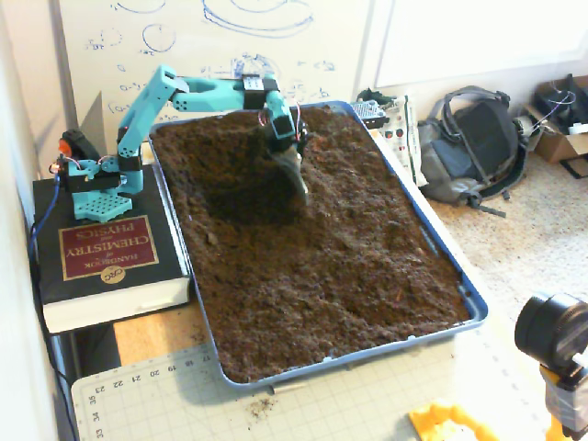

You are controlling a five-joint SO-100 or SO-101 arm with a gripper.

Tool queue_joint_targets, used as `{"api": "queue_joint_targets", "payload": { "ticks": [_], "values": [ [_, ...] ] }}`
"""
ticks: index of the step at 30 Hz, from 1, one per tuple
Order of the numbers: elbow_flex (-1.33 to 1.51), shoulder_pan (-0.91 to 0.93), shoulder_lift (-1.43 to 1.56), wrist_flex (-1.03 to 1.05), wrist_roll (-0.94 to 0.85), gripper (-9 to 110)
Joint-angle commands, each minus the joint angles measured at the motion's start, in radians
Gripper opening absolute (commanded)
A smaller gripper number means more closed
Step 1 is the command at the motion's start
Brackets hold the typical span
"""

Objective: Build a berm.

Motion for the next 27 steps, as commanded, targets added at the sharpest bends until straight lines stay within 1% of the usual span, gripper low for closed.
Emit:
{"api": "queue_joint_targets", "payload": {
  "ticks": [1,7,12,16,19,22,27],
  "values": [
    [-0.058,0.006,0.249,0.0,-0.006,1],
    [0.155,0.054,0.402,0.11,-0.038,1],
    [0.377,0.172,0.426,0.167,-0.193,1],
    [0.508,0.287,0.414,0.152,-0.316,1],
    [0.595,0.347,0.399,0.121,-0.368,1],
    [0.664,0.38,0.365,0.074,-0.376,1],
    [0.689,0.396,0.27,-0.038,-0.376,1]
  ]
}}
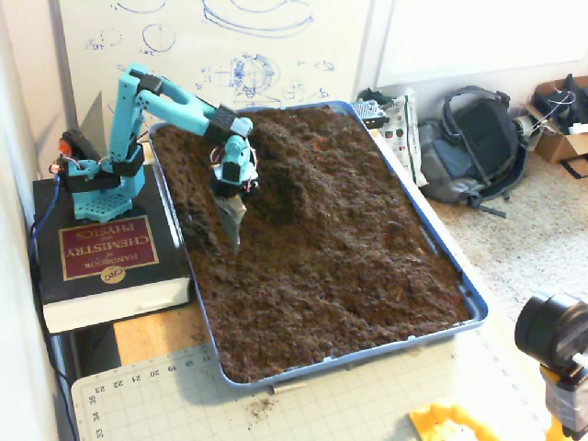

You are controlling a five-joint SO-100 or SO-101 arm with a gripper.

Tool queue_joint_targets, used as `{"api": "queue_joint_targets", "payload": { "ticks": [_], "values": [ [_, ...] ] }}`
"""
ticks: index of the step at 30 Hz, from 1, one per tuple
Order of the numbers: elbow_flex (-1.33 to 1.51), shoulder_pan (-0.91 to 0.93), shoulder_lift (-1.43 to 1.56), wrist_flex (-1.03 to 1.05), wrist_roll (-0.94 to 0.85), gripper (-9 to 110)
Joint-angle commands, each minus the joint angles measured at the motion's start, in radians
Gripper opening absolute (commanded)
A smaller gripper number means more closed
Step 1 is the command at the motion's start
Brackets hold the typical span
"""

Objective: Build a berm.

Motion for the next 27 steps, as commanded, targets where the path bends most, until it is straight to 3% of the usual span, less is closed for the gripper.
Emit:
{"api": "queue_joint_targets", "payload": {
  "ticks": [1,12,27],
  "values": [
    [-0.009,0.014,-0.025,-0.078,-0.009,1],
    [-0.034,0.011,-0.193,-0.37,-0.011,1],
    [-0.476,-0.015,-0.4,-0.382,0.006,1]
  ]
}}
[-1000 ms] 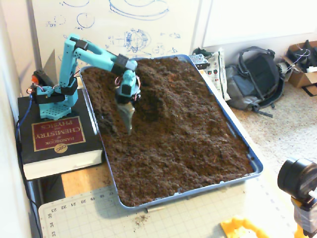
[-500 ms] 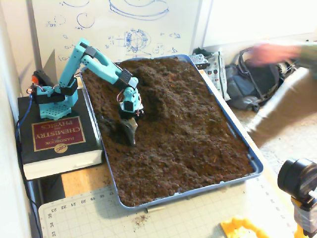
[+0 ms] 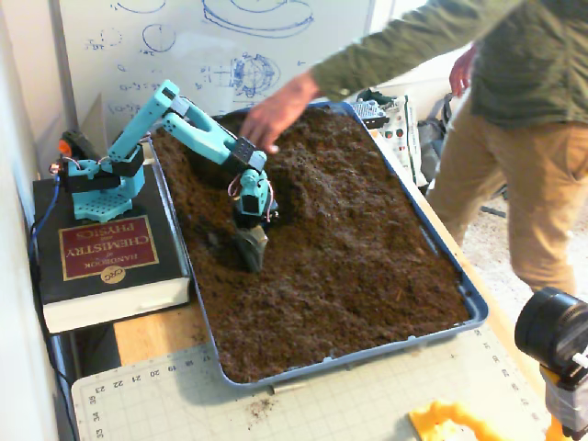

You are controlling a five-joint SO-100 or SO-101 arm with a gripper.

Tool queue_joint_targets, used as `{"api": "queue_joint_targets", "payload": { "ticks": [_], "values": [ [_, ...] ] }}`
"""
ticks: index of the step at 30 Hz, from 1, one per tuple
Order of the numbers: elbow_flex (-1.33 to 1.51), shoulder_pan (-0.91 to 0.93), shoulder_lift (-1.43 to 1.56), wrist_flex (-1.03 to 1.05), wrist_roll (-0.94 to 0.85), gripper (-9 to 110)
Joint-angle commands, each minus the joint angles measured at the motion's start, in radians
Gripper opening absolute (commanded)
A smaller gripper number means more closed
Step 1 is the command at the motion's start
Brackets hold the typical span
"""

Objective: Build a berm.

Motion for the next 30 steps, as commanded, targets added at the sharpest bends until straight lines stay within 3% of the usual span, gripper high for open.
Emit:
{"api": "queue_joint_targets", "payload": {
  "ticks": [1,12,30],
  "values": [
    [-0.252,-0.021,0.002,-0.044,0.005,1],
    [-0.373,-0.077,0.006,-0.055,0.014,1],
    [-0.601,-0.201,0.015,-0.043,0.253,1]
  ]
}}
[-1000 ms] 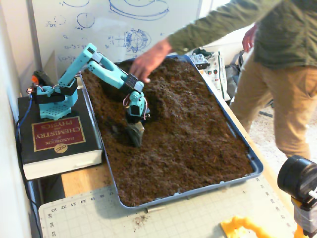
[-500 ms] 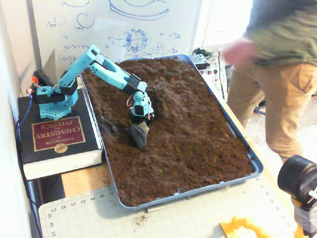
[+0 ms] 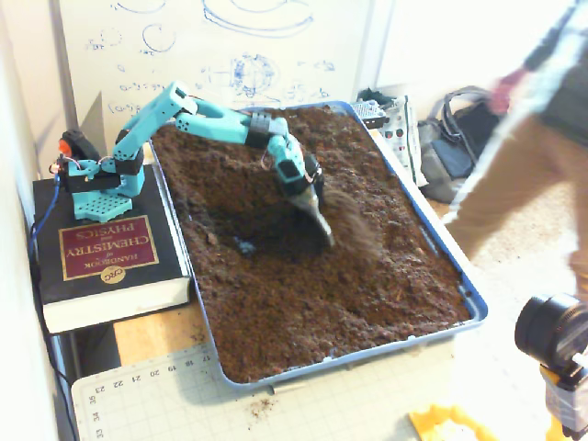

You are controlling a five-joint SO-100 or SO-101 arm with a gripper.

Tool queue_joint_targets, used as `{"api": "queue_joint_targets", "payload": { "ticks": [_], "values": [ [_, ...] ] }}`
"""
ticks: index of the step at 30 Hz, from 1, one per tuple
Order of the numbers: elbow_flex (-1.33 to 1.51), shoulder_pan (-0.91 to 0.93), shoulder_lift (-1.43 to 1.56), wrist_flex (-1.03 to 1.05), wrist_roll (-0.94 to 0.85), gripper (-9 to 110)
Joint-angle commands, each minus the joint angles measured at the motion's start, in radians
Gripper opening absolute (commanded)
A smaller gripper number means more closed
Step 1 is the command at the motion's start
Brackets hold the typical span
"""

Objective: Build a berm.

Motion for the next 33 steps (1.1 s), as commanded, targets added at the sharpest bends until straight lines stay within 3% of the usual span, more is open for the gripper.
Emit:
{"api": "queue_joint_targets", "payload": {
  "ticks": [1,4,15,33],
  "values": [
    [-0.107,-0.017,0.1,-0.005,0.035,1],
    [-0.051,-0.049,0.184,0.107,0.064,1],
    [0.268,-0.161,0.522,0.856,0.103,1],
    [0.612,-0.529,0.528,0.703,0.643,1]
  ]
}}
